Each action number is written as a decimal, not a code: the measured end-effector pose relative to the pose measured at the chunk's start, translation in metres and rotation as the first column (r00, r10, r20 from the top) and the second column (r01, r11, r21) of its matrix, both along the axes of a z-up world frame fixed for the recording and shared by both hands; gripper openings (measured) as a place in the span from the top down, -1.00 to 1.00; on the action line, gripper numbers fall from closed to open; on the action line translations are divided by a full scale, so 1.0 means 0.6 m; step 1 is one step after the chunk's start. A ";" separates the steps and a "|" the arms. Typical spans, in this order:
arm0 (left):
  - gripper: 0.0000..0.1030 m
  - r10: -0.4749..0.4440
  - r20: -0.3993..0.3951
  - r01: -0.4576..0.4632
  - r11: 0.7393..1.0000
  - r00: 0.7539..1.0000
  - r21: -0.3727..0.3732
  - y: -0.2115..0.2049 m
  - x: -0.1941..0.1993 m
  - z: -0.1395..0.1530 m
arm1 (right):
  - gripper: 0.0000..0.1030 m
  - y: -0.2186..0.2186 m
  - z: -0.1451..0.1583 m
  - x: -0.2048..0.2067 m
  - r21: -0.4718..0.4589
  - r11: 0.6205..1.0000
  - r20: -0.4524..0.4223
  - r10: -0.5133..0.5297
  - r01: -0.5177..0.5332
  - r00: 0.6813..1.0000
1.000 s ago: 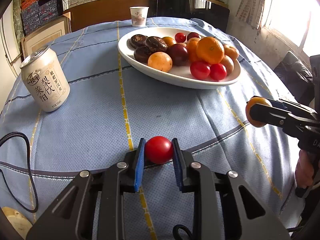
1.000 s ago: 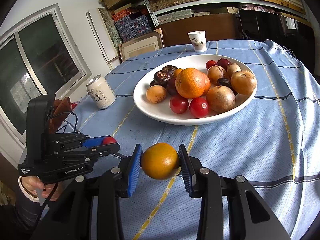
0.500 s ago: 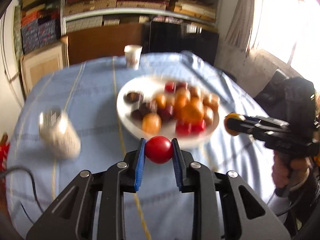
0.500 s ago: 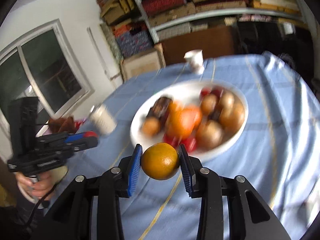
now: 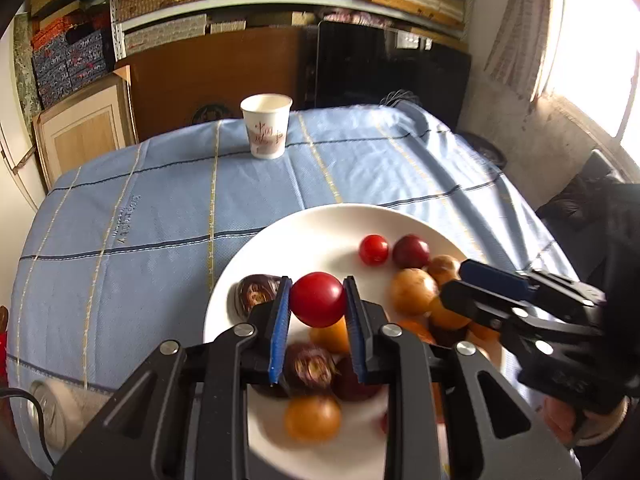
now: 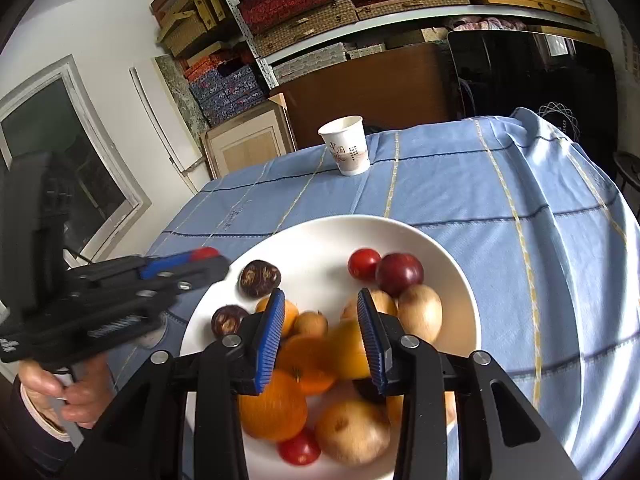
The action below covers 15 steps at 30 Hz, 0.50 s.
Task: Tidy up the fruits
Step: 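Carry the tomato and fruit over the white plate and open both grippers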
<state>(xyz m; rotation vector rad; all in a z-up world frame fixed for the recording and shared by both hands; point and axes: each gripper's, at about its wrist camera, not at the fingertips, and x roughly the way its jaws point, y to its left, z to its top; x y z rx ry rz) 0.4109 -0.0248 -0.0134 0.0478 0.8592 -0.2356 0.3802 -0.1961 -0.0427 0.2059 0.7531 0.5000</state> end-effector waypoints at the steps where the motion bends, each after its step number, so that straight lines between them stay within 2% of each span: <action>1: 0.51 0.006 -0.005 -0.006 1.000 1.000 0.014 -0.002 0.009 -0.007 | 0.26 0.003 0.000 0.005 0.000 1.000 -0.003 0.004 -0.004 1.000; 3: 0.43 0.021 -0.012 -0.021 0.999 1.000 0.029 -0.002 0.017 -0.014 | 0.26 0.005 0.002 0.006 0.003 1.000 0.000 0.010 -0.010 1.000; 4: -0.03 0.033 -0.015 -0.032 0.999 0.999 0.037 0.000 0.015 -0.015 | 0.26 0.006 0.005 0.002 -0.002 1.000 0.008 0.012 -0.012 1.000; 6: -0.81 0.057 0.014 -0.058 0.998 0.998 0.039 0.005 0.001 -0.008 | 0.04 0.005 0.012 -0.011 -0.008 1.000 0.026 0.020 -0.019 0.999; 8: -0.86 0.076 0.083 -0.079 0.996 0.994 0.033 0.010 -0.027 0.011 | -0.14 0.001 0.023 -0.038 -0.013 1.000 0.061 0.020 -0.019 0.998; 11: -0.88 0.075 0.109 -0.078 0.997 0.991 0.016 0.018 -0.065 0.033 | -0.30 -0.002 0.040 -0.083 -0.044 0.999 0.095 0.023 -0.019 0.995; 15: -0.91 0.091 0.156 -0.089 0.996 0.984 -0.021 0.031 -0.153 0.057 | -0.59 0.005 0.068 -0.174 -0.129 0.991 0.161 0.058 -0.037 0.985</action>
